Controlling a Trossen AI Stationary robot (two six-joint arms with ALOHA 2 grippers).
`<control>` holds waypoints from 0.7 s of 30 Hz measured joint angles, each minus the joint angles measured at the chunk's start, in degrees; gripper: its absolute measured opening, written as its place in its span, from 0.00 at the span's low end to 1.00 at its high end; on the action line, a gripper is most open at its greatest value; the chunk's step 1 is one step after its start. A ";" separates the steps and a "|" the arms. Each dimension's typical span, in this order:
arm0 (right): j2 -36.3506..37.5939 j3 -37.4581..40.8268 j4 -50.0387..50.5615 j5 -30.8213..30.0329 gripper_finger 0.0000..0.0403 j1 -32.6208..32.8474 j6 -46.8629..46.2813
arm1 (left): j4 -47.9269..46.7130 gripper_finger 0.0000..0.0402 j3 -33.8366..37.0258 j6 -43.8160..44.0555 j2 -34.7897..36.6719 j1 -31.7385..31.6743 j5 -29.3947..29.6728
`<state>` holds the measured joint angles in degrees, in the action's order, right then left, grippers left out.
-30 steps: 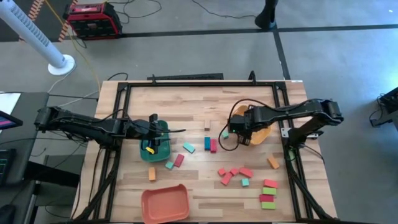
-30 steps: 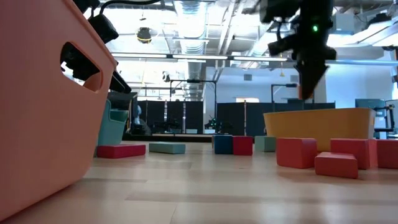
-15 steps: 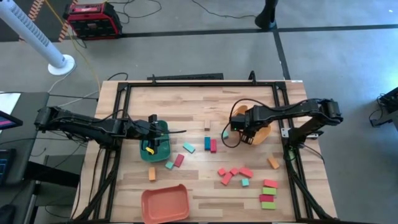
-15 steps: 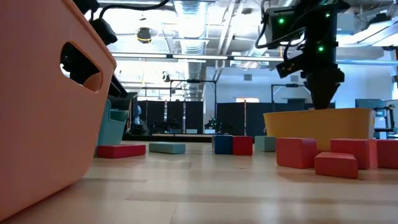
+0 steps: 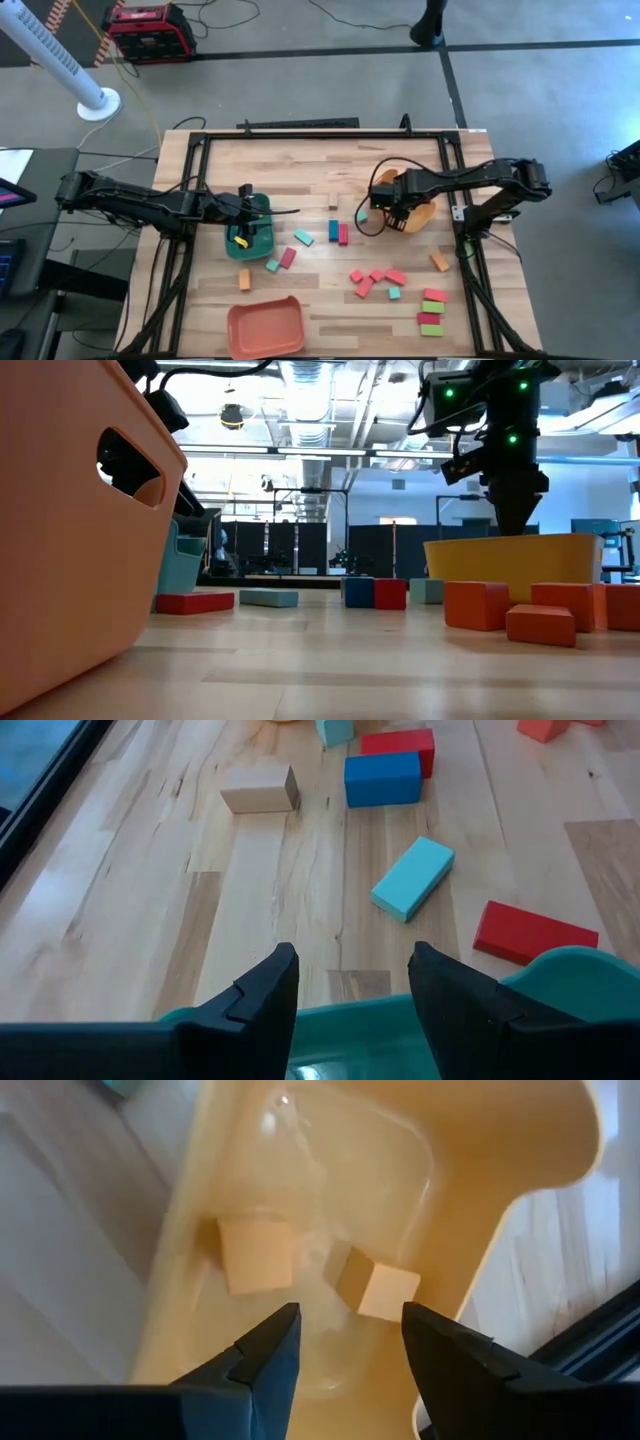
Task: Sort blocks by size
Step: Put the top light blue cube block into the yellow bin
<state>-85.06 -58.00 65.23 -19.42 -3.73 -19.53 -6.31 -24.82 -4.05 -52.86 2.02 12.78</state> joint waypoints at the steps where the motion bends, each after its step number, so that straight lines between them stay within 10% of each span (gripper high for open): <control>1: 0.00 -0.35 -0.22 0.02 0.53 0.16 0.12 | 0.00 0.45 0.00 0.00 0.00 -0.02 0.00; 21: -0.10 -5.48 -13.14 7.85 0.53 2.38 5.30 | -0.04 0.45 0.00 0.22 0.00 -0.02 0.01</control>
<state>-85.15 -63.48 52.09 -11.57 -1.35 -14.23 -6.35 -24.82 -3.84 -52.86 2.01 12.78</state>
